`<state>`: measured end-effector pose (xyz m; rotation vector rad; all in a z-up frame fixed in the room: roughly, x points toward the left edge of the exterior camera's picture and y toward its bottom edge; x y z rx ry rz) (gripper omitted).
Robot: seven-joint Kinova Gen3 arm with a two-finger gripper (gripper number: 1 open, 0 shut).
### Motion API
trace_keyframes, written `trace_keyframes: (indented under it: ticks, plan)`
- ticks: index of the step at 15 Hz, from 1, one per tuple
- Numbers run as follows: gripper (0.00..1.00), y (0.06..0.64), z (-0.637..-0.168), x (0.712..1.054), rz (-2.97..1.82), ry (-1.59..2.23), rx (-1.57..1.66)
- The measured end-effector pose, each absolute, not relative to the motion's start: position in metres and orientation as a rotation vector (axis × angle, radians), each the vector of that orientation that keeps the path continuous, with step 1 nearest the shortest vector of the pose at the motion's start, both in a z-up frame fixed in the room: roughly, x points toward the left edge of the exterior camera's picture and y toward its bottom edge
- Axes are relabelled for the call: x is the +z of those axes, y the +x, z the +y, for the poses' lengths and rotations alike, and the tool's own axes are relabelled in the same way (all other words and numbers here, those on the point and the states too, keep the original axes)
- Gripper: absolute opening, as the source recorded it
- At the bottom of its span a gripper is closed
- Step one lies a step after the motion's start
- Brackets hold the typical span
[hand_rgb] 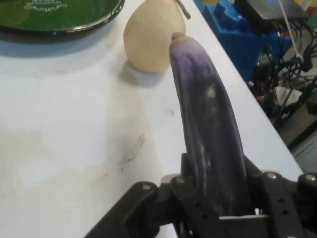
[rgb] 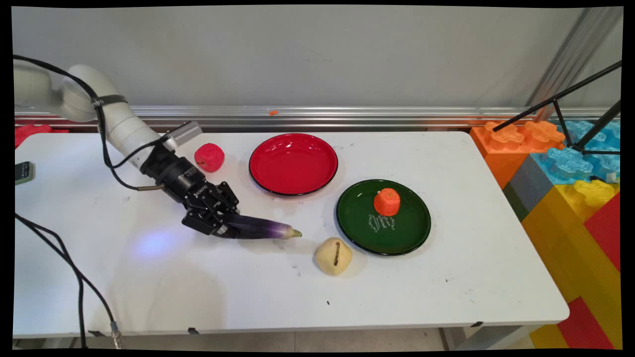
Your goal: Place the picked object on the table
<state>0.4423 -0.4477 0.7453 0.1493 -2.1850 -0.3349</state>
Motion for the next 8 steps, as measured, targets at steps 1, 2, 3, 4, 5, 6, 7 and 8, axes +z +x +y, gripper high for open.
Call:
trace_keyframes:
  ticks: [1,2,3,4,5,6,7,8]
  plan:
    - [0.0,0.443,-0.449,0.742,-2.192,0.149,-0.335]
    - [0.0,0.444,-0.45,0.739,-2.198,0.149,-0.335]
    - [0.0,0.445,-0.451,0.736,-2.204,0.148,-0.336]
    - [0.0,0.446,-0.451,0.733,-2.209,0.148,-0.336]
    - [0.0,0.447,-0.452,0.73,-2.215,0.148,-0.337]
    - [0.0,0.448,-0.453,0.727,-2.22,0.147,-0.336]
    - [0.0,0.448,-0.454,0.725,-2.225,0.146,-0.337]
    - [0.0,0.449,-0.454,0.723,-2.229,0.144,-0.336]
